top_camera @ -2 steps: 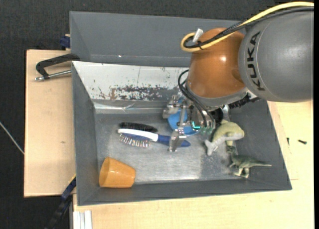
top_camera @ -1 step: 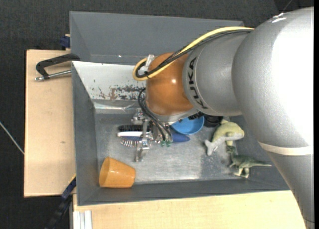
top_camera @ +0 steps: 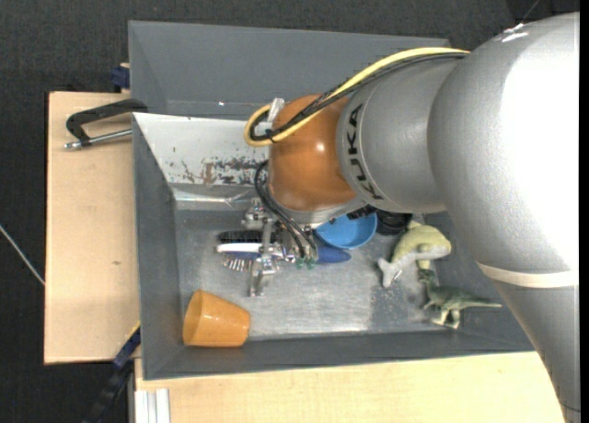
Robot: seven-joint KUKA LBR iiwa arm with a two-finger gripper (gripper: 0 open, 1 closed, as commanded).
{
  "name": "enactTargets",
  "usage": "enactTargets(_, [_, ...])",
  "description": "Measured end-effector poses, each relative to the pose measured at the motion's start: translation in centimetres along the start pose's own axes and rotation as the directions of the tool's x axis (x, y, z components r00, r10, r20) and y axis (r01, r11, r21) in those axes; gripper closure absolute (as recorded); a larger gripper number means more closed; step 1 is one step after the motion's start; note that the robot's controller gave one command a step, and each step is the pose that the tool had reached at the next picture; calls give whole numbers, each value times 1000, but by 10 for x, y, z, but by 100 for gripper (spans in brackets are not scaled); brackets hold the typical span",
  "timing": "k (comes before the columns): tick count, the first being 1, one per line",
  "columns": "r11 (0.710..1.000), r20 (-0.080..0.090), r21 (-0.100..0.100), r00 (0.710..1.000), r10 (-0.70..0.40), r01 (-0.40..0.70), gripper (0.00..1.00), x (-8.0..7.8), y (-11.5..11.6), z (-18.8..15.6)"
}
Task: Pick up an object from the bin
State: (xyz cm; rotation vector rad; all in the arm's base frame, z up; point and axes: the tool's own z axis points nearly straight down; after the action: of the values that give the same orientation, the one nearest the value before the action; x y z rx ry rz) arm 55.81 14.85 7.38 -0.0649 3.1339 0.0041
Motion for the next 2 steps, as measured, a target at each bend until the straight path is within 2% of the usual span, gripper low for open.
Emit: enactTargets(2, [1000, -2, -1, 1000, 0, 0, 0, -3, 2, -3])
